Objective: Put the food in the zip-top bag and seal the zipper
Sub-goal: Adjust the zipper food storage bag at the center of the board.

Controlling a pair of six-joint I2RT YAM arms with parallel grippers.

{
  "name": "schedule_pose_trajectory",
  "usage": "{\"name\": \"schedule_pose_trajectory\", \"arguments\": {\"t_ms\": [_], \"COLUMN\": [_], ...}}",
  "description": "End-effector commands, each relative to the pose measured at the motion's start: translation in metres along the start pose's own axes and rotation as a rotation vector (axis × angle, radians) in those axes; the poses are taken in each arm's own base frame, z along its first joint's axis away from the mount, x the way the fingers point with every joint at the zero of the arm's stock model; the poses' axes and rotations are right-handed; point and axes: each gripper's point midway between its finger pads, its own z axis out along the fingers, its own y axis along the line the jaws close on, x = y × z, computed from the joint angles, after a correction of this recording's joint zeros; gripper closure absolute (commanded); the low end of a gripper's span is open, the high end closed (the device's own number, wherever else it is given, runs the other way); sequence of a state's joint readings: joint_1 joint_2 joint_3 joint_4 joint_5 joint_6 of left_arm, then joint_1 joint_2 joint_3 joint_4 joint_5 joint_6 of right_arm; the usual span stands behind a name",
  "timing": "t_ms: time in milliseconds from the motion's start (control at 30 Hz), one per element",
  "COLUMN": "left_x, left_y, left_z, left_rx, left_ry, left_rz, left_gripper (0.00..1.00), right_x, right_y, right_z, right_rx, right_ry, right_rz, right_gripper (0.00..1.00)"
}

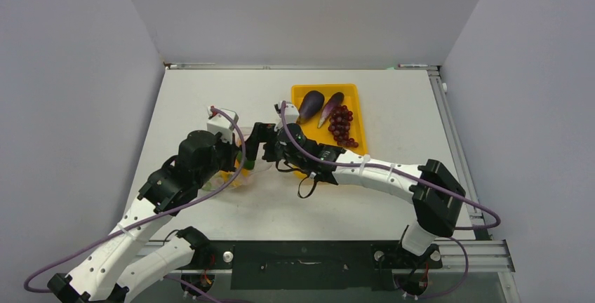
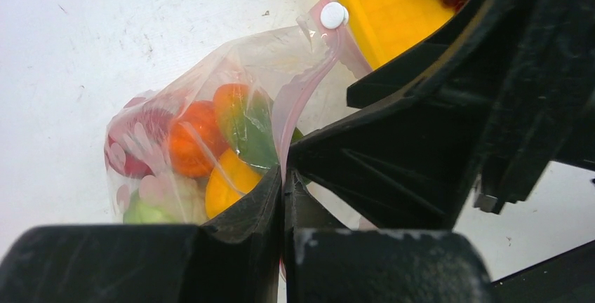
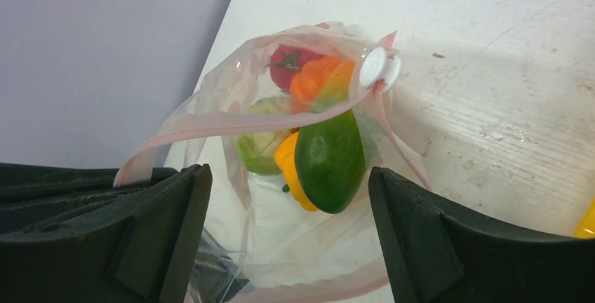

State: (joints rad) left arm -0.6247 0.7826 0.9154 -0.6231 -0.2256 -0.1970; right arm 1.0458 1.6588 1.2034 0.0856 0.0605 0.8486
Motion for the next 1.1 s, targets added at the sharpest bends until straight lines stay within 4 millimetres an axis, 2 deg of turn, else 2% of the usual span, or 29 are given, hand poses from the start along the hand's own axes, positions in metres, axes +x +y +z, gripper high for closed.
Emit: {"name": "schedule_pose_trajectory", "arguments": {"t_ms": [0, 233, 333, 467, 533, 667, 933, 1067], "left_x": [-0.015, -0.014, -0.014, -0.014, -0.014, -0.014, -0.014, -0.015], "left_y": [-0.004, -0.004, -0.003, -0.003, -0.003, -0.003, -0.003, -0.003], "left_z": [0.001, 0.001, 0.001, 0.001, 0.001, 0.001, 0.001, 0.000], "left_rx": [0.017, 0.017, 0.014, 0.013, 0.011, 0.011, 0.011, 0.013], "left_ry": [-0.055, -0.054, -0.054, -0.053, -0.053, -0.053, -0.054, -0.057], "left_rz": [-0.010, -0.009, -0.010, -0.010, -0.010, -0.010, -0.010, -0.011], "left_gripper": [1.00, 1.00, 1.00, 1.00, 1.00, 1.00, 1.00, 1.00], "right_x": [-0.023, -0.032, -0.030, -0.024, -0.016, -0.007, 0.005, 0.007], "right_y": [-0.005, -0.022, -0.035, -0.046, -0.053, -0.056, -0.050, -0.051], "right_z": [-0.024, -0.047, -0.056, -0.059, -0.057, -0.046, -0.023, -0.013], "right_rx": [0.035, 0.094, 0.135, 0.153, 0.163, 0.123, 0.049, 0.043], "right_ry": [-0.067, -0.105, -0.101, -0.100, -0.086, -0.069, -0.019, -0.008], "right_rz": [-0.074, -0.116, -0.122, -0.104, -0.089, -0.027, 0.051, 0.073], "right_gripper": [0.16, 0.18, 0.20, 0.23, 0.26, 0.30, 0.37, 0.45]}}
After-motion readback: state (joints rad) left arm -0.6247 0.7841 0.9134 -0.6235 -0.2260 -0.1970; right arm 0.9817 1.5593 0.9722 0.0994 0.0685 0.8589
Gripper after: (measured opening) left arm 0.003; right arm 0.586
